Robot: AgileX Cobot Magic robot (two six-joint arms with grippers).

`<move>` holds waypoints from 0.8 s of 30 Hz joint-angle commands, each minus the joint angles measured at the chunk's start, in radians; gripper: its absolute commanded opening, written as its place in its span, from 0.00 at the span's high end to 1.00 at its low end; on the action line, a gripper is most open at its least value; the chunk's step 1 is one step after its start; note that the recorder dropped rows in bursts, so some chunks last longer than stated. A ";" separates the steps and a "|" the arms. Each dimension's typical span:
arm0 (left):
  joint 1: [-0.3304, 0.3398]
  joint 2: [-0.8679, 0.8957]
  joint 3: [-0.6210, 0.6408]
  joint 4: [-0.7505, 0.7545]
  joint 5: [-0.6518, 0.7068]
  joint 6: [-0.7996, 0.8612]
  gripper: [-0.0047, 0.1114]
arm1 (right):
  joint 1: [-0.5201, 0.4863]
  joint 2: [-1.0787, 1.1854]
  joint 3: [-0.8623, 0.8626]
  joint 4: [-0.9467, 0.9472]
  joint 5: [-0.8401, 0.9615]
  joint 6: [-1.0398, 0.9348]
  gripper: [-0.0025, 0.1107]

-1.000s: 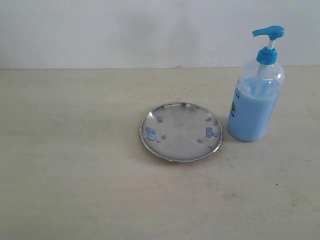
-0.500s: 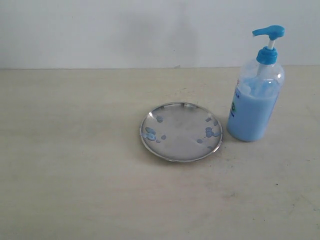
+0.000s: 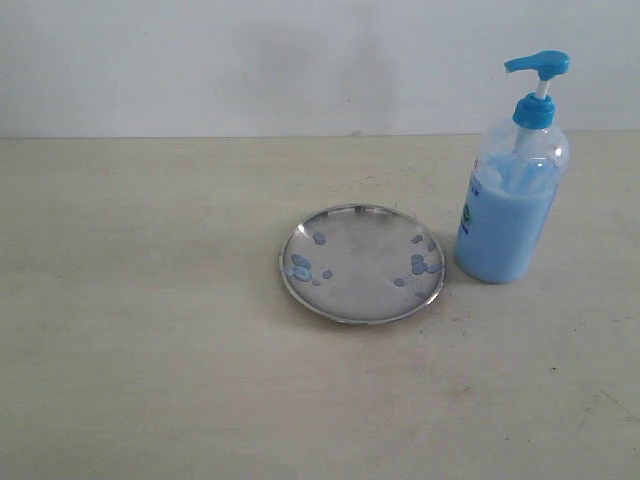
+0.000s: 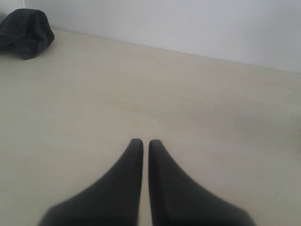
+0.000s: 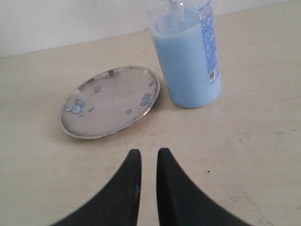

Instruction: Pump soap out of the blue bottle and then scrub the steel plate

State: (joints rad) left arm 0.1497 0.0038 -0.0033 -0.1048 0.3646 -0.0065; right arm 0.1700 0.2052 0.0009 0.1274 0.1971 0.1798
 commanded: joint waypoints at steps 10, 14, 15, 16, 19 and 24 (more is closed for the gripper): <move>0.004 -0.004 0.003 -0.011 0.001 0.007 0.92 | -0.002 -0.025 -0.001 -0.087 -0.016 -0.012 0.97; 0.004 -0.004 0.003 -0.011 0.001 0.007 0.92 | -0.104 -0.154 -0.001 -0.226 -0.059 -0.014 0.97; 0.004 -0.004 0.003 -0.011 0.001 0.007 0.92 | -0.142 -0.198 -0.001 -0.238 -0.056 -0.014 0.97; 0.004 -0.004 0.003 -0.011 0.001 0.007 0.92 | -0.180 -0.205 -0.001 -0.241 -0.045 -0.014 0.97; 0.004 -0.004 0.003 -0.011 -0.001 0.007 0.92 | -0.262 -0.205 -0.001 -0.242 -0.014 -0.014 0.97; 0.004 -0.004 0.003 -0.011 -0.001 0.007 0.92 | -0.276 -0.205 -0.001 -0.272 0.167 -0.058 0.97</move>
State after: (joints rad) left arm 0.1497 0.0038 -0.0033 -0.1072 0.3656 -0.0065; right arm -0.1001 0.0065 0.0009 -0.1249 0.3381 0.1464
